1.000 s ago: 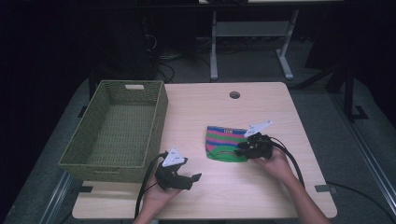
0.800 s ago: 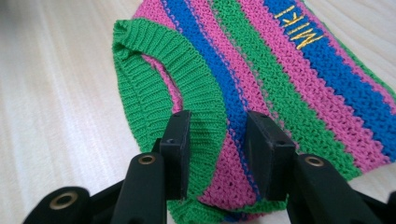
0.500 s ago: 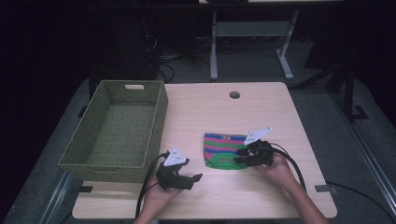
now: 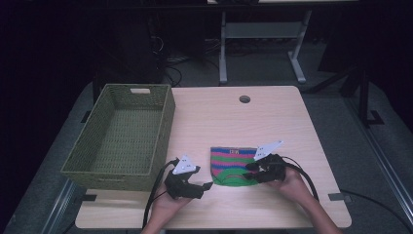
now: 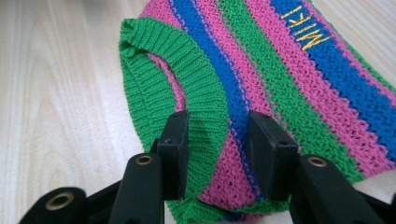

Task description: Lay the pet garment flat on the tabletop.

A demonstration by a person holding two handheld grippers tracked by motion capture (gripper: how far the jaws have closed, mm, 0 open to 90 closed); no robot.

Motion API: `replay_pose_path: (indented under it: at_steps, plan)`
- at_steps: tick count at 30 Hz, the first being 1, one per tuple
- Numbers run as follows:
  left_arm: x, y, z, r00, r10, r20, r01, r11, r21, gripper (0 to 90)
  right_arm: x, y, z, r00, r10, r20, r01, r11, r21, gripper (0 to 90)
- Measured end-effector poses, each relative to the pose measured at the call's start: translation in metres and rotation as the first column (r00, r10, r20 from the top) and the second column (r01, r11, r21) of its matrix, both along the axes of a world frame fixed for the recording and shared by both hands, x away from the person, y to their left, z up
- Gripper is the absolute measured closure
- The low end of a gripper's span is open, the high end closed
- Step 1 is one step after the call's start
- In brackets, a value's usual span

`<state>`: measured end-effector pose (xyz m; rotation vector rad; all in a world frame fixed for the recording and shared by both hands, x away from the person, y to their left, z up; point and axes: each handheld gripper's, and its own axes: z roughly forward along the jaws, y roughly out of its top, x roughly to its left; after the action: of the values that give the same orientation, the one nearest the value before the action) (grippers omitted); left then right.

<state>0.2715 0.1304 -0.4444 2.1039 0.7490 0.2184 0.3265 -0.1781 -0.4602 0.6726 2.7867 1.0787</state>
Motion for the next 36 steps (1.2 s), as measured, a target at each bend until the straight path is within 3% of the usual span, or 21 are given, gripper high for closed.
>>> replay_pose_path:
  at_steps: [23, 36]
  plan:
    - [-0.001, -0.005, 0.001, 0.9996, -0.029, 0.002, 0.029, 0.9995, -0.013, 31.9, -0.023, 0.004, 0.001, 0.9985, 0.054, 0.002, -0.054, 0.9985, -0.013, 57.4]
    - [-0.003, -0.012, 0.002, 0.9970, -0.077, 0.003, 0.077, 0.9969, -0.016, 39.4, -0.034, 0.004, 0.001, 0.9969, 0.078, -0.006, -0.078, 0.9969, -0.005, 56.6]
